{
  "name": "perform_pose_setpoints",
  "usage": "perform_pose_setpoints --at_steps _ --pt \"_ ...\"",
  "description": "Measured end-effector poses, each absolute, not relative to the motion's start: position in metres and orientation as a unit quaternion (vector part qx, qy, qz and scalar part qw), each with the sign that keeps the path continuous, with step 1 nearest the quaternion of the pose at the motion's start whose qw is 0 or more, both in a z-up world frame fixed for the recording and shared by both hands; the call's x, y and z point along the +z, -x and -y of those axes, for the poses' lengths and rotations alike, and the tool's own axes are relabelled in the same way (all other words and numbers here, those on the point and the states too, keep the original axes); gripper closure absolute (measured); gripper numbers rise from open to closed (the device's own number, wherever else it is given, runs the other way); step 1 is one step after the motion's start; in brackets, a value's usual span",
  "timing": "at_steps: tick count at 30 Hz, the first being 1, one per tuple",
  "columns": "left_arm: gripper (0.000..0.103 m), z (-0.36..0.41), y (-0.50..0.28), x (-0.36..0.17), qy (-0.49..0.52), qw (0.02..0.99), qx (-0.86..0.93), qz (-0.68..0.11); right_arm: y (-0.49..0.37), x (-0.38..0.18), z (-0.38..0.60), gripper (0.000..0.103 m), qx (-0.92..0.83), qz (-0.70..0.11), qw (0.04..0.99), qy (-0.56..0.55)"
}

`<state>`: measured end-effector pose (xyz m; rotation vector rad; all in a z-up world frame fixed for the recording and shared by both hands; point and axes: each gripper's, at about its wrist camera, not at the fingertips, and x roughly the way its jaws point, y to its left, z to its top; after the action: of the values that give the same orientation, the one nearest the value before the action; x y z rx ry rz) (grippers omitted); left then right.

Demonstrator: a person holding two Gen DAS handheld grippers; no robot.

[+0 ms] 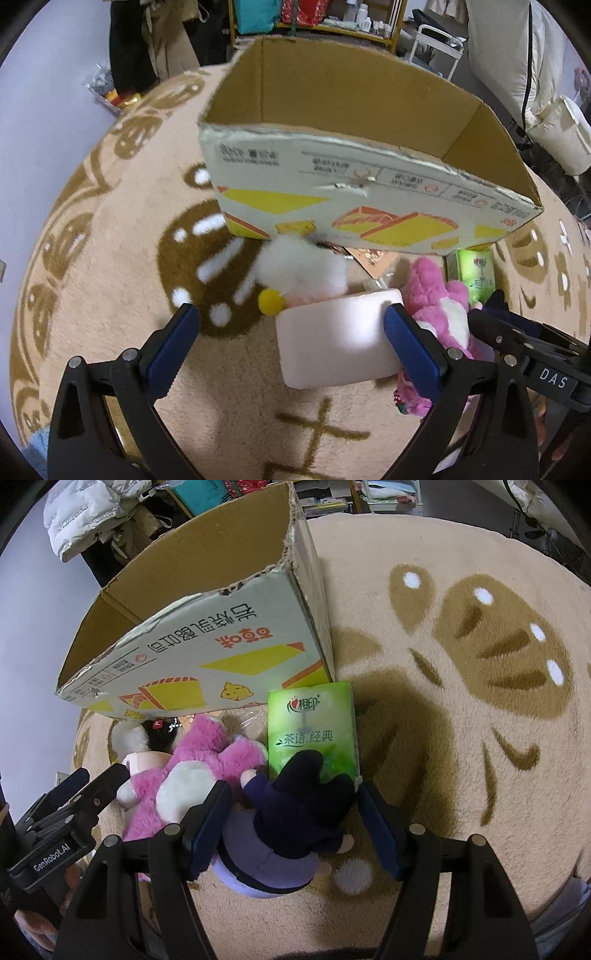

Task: Organize soft objects
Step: 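Close the left tool on the pink block while the right tool grasps the purple-hatted plush doll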

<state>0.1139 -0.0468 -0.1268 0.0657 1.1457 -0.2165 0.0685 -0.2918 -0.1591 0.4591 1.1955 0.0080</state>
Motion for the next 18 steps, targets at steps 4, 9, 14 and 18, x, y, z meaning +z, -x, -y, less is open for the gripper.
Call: perform_pose_setpoints --at_steps 4,9,14,18 --pt "0.004 0.046 -0.116 -0.13 -0.021 0.828 -0.11 -0.55 -0.071 -0.159 0.291 0.03 0.002 -0.557 0.803 -0.212" --pt "0.004 0.042 -0.119 -0.138 0.007 0.816 -0.115 -0.567 -0.071 -0.16 0.292 0.037 -0.003 -0.558 0.802 -0.212" --pt "0.005 0.042 -0.118 -0.144 0.025 0.805 -0.12 -0.58 -0.069 -0.162 0.297 0.042 -0.008 -0.559 0.8 -0.218" --pt "0.016 0.042 -0.117 -0.148 0.038 0.798 -0.13 -0.588 -0.066 -0.16 0.298 0.043 -0.015 -0.559 0.8 -0.215"
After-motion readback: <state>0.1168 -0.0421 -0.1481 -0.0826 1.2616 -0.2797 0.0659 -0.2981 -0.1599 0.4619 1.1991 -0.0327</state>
